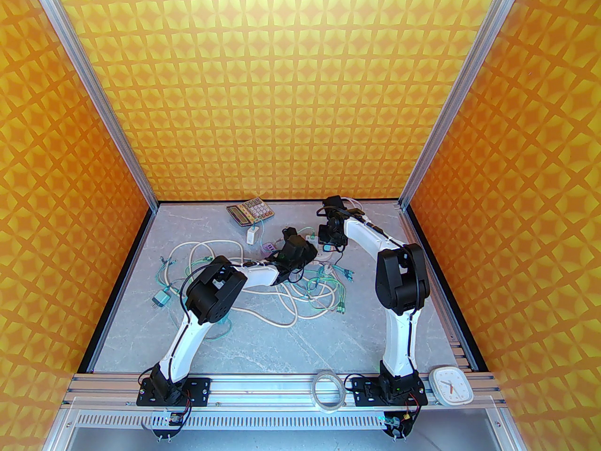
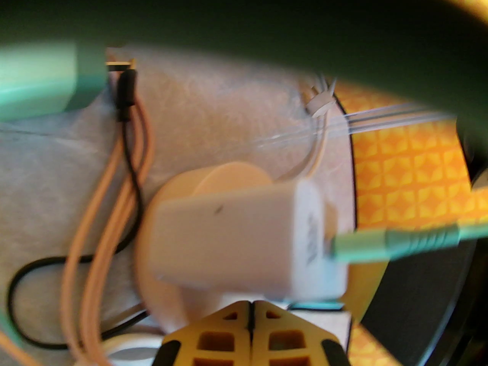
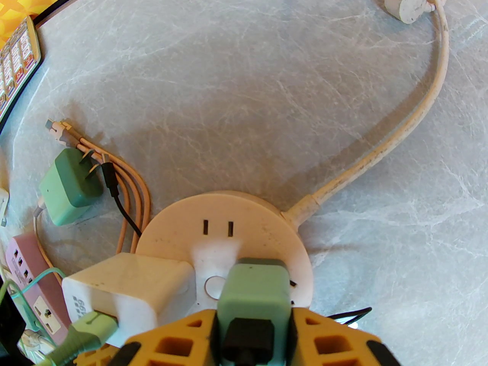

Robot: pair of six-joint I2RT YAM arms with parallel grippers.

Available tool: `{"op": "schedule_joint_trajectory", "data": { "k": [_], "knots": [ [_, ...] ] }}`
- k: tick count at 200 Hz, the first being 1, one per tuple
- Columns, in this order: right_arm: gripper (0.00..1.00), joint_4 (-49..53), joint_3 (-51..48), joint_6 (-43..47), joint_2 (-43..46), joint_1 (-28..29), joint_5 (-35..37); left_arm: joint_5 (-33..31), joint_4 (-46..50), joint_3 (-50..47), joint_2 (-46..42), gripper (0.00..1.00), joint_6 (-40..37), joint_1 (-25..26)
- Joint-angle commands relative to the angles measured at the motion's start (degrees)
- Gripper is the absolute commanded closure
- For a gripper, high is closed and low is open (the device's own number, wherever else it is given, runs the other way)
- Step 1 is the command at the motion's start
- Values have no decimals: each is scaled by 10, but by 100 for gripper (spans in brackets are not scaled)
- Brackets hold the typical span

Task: Pull the plug off the socket

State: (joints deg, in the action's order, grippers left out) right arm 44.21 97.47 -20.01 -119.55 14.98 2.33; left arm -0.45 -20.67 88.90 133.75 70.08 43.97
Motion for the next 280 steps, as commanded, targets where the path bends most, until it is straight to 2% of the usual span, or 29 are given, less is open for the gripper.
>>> {"op": "schedule_joint_trajectory", "data": {
  "k": [1, 64, 151, 201, 250, 280],
  "knots": [
    [68, 0, -9, -10, 13, 3, -24, 29, -12, 25, 20, 100, 52, -1],
    [68, 1, -8, -10, 9, 3, -24, 42, 90, 50, 51, 100, 131, 1],
    [68, 10, -1, -9, 7, 4, -24, 48, 360, 139, 95, 100, 166, -2],
    [68, 13, 5, -12, -1, 8, -26, 64, 369, 152, 117, 100, 180, -4],
    [69, 34, 42, -10, -26, 38, -28, 72, 376, 164, 124, 100, 177, -6],
    [69, 33, 26, -9, -14, 12, -22, 71, 389, 157, 122, 100, 180, -9]
  ]
}}
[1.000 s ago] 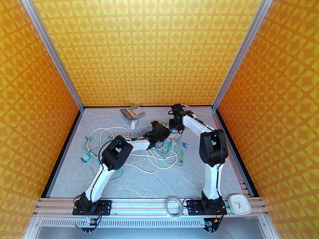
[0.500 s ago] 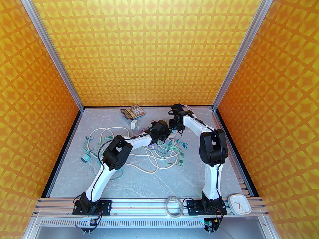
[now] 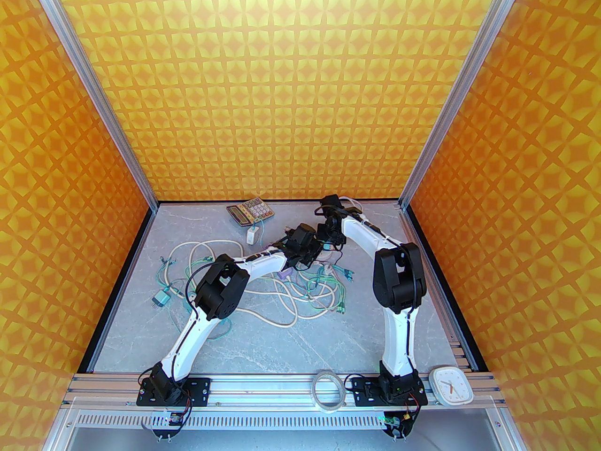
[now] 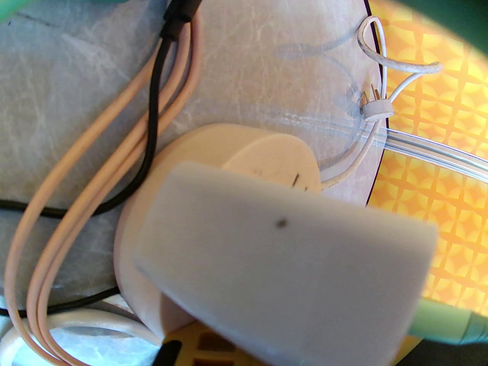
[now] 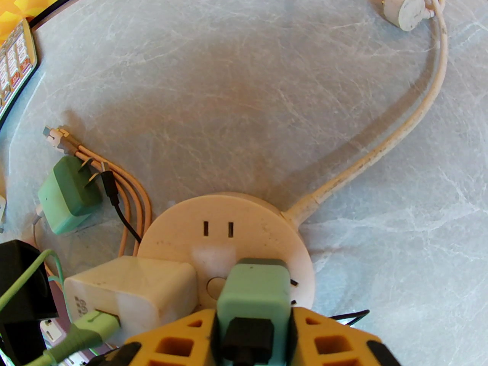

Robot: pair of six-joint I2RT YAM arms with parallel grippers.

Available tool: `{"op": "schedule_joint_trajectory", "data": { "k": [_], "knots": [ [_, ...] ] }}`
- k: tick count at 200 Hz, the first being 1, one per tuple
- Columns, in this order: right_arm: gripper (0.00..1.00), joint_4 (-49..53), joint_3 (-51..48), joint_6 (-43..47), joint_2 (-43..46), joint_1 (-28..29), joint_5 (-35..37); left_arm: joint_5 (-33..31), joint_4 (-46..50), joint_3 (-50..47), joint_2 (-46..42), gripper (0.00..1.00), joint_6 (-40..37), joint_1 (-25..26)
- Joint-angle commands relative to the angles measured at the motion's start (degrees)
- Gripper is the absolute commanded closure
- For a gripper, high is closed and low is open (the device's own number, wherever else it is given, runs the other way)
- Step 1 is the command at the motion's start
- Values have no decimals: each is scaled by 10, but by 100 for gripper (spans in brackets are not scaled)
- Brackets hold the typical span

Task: Pull the plug off the socket

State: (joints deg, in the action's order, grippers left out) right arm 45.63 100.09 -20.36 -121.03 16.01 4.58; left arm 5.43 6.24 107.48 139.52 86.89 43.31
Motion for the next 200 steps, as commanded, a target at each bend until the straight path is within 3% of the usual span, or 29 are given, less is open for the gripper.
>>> {"op": "schedule_joint_trajectory", "data": {
  "k": [1, 52, 96, 124, 137, 172, 200],
  "knots": [
    [69, 18, -2, -6, 2, 0, -45, 13, 120, -29, 64, 100, 13, -3],
    [70, 6, -20, -24, 10, -34, -81, 13, 151, -9, 76, 100, 12, -5],
    [69, 29, 37, -22, -29, 29, -70, 14, 183, 25, 90, 100, -4, -4],
    [69, 38, 45, -13, -29, 32, -52, 13, 190, 23, 91, 100, -4, -4],
    [69, 44, 39, -5, -19, 21, -34, 13, 189, 21, 92, 100, -4, -4],
    [70, 7, -19, -21, 25, -44, -68, 15, 187, 18, 92, 100, -1, -4],
    [71, 10, -4, -29, 18, -31, -86, 17, 190, 25, 95, 100, -2, -3]
  ]
}}
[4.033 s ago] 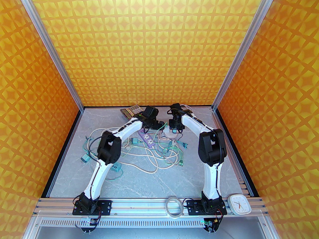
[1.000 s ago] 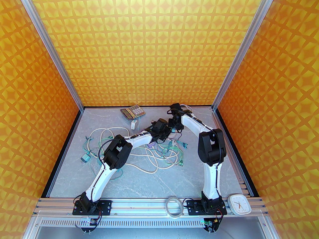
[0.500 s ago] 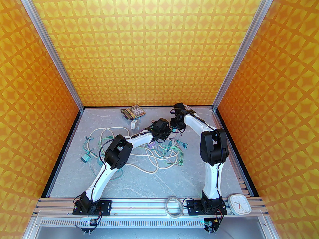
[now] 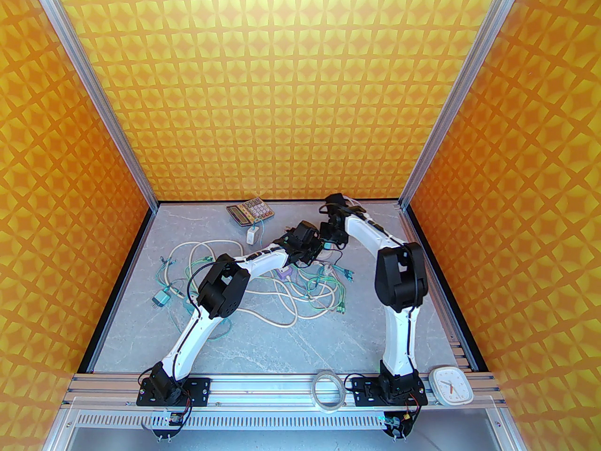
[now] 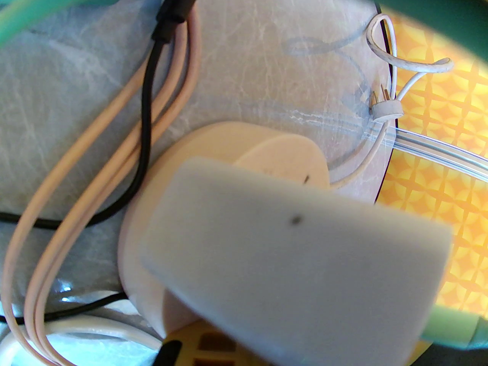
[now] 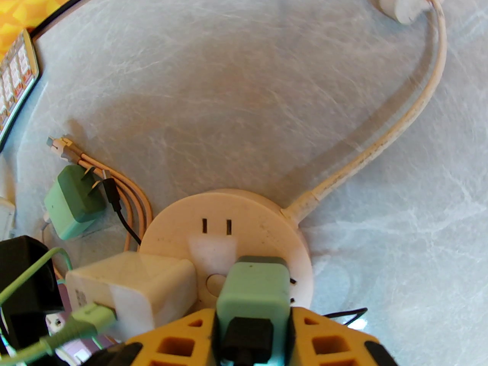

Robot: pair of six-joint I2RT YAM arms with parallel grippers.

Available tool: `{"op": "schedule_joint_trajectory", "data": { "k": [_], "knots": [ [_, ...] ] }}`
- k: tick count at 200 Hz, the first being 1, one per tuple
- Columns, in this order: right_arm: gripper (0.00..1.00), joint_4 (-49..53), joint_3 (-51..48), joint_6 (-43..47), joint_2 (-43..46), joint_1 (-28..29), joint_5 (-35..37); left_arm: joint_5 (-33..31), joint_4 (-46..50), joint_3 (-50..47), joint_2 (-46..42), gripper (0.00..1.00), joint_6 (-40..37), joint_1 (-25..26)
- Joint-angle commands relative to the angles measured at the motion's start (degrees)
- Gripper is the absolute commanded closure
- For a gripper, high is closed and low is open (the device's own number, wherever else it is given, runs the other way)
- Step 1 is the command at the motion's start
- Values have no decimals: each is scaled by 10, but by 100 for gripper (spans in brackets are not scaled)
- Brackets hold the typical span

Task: Pull the plug off the socket

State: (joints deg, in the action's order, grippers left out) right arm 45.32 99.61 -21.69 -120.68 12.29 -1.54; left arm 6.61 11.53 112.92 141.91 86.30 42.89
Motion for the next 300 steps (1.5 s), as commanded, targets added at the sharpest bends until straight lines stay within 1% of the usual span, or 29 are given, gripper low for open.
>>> {"op": "schedule_joint_trajectory", "data": {
  "k": [1, 38, 54, 63, 77, 106, 116, 126, 144, 172, 193, 215, 242, 258, 275, 300],
  "knots": [
    [71, 14, 2, -16, 14, 8, -24, 5, 137, -29, 72, 100, 4, 0],
    [70, 41, 60, -14, -25, 74, -12, 7, 144, -20, 77, 100, 1, 1],
    [70, 40, 64, -16, -30, 76, -21, 8, 145, -18, 78, 100, 1, 1],
    [70, 48, 67, -8, -27, 76, -5, 9, 146, -17, 79, 100, 1, 1],
    [70, 57, 62, 4, -17, 64, 20, 9, 147, -17, 79, 100, 1, 1],
    [71, 34, 15, -5, 19, -4, -7, 12, 143, -22, 79, 100, 1, 1],
    [71, 27, 7, -7, 26, -14, -12, 13, 142, -22, 79, 100, 1, 2],
    [71, 30, 13, -8, 24, -12, -19, 14, 142, -21, 79, 100, 0, 1],
    [71, 37, 37, -17, 9, 8, -26, 14, 142, -18, 79, 100, -1, 1],
    [71, 66, 102, -17, -33, 63, -24, 14, 145, -17, 79, 100, -3, 1],
    [71, 78, 120, -17, -49, 76, -25, 14, 150, -15, 80, 100, -4, 1],
    [71, 88, 109, 3, -33, 62, 15, 14, 153, -16, 81, 100, -4, 0],
    [71, 66, 62, -3, 1, 6, 1, 14, 151, -17, 81, 100, -4, 1],
    [72, 60, 53, -3, 9, -3, 2, 15, 150, -17, 82, 100, -3, 1],
    [72, 57, 57, -14, 3, 11, -16, 15, 151, -15, 83, 100, -3, 1],
    [71, 73, 96, -10, -31, 69, -2, 15, 154, -9, 82, 100, -4, 1]
  ]
}}
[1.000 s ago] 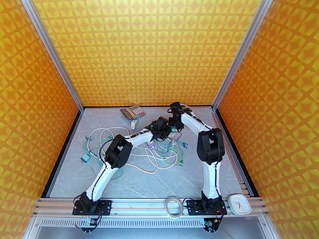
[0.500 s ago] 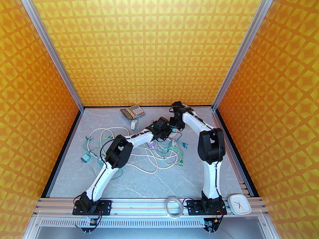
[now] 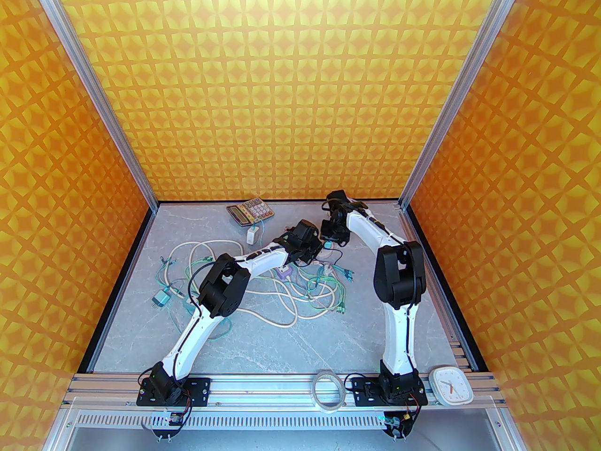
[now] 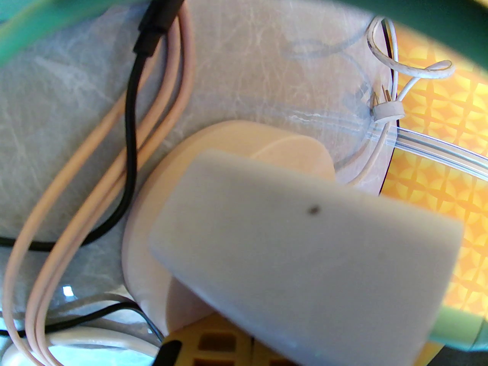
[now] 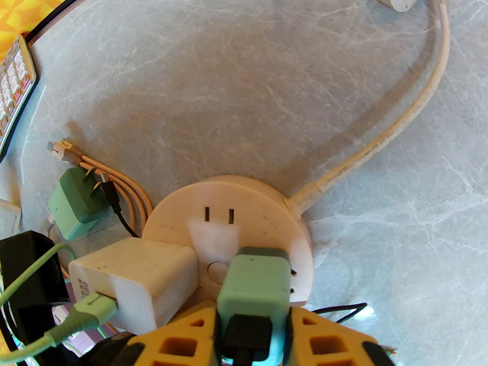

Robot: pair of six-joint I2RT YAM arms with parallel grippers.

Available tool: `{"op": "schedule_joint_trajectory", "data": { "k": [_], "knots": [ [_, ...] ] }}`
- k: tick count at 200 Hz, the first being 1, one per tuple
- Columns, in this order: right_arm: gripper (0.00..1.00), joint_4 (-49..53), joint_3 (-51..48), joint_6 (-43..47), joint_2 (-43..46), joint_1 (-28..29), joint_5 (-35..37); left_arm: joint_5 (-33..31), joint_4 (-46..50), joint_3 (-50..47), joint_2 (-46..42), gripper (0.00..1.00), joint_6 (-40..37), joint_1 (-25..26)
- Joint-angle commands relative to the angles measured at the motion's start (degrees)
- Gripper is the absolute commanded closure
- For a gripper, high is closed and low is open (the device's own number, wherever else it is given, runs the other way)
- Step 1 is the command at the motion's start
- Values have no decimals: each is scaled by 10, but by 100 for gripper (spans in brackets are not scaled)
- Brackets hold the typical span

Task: Pull the plug off the socket

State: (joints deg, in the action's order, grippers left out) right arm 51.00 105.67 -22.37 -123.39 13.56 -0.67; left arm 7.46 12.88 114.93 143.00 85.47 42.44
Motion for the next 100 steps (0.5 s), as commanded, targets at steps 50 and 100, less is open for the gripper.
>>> {"op": "schedule_joint_trajectory", "data": {
  "k": [50, 100],
  "knots": [
    [71, 42, 62, 14, -13, 53, 14, 6, 144, -28, 74, 100, 3, 6],
    [71, 4, -5, -1, 39, -24, -22, 6, 140, -30, 75, 100, 4, 8]
  ]
}}
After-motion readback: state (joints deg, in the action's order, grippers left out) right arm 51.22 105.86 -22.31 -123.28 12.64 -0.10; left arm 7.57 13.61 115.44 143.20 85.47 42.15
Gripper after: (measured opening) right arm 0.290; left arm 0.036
